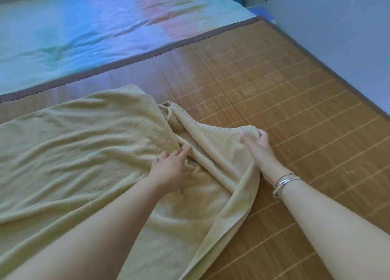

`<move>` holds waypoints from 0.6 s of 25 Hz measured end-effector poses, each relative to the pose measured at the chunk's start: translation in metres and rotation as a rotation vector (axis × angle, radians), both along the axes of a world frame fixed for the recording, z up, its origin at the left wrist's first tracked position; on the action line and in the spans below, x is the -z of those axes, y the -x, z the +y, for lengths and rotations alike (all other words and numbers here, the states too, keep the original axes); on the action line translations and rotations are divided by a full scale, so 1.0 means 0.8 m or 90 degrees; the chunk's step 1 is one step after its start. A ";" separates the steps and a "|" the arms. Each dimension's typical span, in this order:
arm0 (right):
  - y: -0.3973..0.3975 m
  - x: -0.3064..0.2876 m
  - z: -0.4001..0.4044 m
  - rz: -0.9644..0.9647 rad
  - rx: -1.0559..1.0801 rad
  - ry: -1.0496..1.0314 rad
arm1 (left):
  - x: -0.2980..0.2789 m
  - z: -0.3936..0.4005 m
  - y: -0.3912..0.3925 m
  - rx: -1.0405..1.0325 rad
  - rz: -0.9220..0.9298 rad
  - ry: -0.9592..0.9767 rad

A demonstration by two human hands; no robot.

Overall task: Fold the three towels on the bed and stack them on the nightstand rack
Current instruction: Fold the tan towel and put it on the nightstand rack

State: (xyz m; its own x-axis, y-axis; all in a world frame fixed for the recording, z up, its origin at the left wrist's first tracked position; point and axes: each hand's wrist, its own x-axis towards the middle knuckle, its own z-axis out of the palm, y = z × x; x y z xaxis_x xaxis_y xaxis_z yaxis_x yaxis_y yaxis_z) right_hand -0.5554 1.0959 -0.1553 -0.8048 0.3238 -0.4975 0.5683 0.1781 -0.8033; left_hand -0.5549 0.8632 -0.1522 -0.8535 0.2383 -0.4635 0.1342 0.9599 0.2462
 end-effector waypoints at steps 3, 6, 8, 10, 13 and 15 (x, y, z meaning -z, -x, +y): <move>0.041 0.003 0.002 -0.033 -0.116 -0.138 | 0.002 -0.004 0.010 -0.034 0.004 0.050; 0.053 -0.004 0.019 -0.159 -0.383 -0.162 | -0.006 0.002 0.029 -0.104 0.006 0.119; 0.048 -0.015 0.034 -0.125 -0.477 -0.138 | -0.009 0.018 0.045 -0.133 0.114 0.055; 0.042 -0.030 0.055 -0.012 -0.446 -0.060 | -0.016 0.050 0.066 -0.214 0.173 -0.113; 0.035 -0.054 0.109 0.034 -0.438 0.048 | -0.019 0.129 0.111 -0.406 -0.015 -0.247; 0.033 -0.063 0.146 0.001 -0.474 0.085 | -0.014 0.175 0.133 -0.499 -0.130 -0.262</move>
State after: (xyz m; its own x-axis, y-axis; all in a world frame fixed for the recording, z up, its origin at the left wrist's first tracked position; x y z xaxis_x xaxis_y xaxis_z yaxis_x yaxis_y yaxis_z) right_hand -0.5819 1.2125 -0.1052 -0.7880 -0.3689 -0.4929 0.3348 0.4151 -0.8459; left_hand -0.6612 1.0034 -0.1407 -0.7512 -0.1964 -0.6302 -0.6045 0.5881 0.5373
